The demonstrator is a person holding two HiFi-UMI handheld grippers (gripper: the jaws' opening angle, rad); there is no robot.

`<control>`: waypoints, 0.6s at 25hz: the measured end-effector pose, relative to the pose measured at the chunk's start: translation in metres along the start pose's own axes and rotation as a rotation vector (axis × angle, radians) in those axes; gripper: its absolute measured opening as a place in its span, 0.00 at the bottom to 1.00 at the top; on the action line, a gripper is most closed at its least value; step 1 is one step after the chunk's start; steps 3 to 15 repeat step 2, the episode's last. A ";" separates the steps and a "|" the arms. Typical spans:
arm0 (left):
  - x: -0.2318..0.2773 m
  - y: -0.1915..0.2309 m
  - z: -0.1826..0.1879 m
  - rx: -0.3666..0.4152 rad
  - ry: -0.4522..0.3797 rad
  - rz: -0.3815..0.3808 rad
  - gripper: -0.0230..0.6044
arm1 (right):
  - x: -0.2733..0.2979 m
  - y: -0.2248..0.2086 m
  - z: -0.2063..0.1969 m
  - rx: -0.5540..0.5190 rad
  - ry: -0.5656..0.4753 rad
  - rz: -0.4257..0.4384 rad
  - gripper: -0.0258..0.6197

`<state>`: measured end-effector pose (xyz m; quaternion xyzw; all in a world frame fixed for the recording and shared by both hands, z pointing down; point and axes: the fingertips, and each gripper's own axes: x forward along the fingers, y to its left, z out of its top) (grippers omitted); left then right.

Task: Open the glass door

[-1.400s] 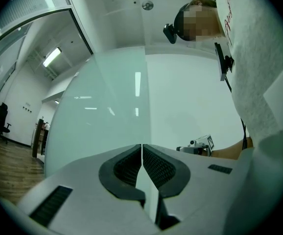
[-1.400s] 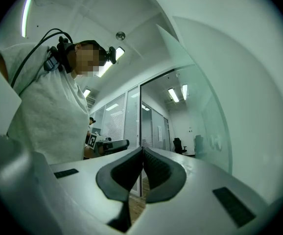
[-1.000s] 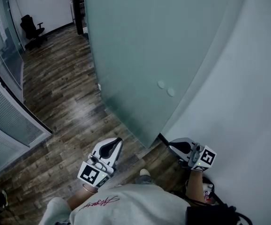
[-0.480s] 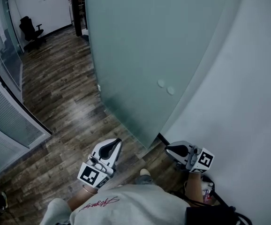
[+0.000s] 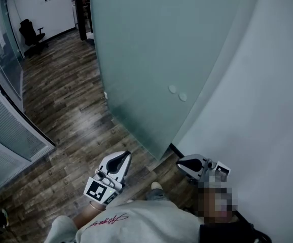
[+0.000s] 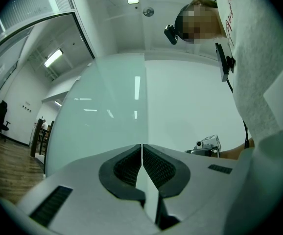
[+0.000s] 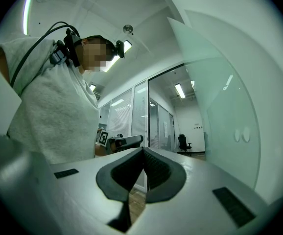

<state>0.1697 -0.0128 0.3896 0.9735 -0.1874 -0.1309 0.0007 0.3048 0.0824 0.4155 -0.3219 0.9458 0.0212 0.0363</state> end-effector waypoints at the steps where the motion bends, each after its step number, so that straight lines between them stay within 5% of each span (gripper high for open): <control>1: 0.000 0.000 0.000 -0.002 0.001 0.002 0.07 | 0.000 0.000 0.000 -0.001 0.001 -0.002 0.07; 15: -0.001 0.001 -0.001 -0.003 0.002 0.004 0.07 | 0.000 0.000 -0.001 -0.003 0.003 -0.003 0.07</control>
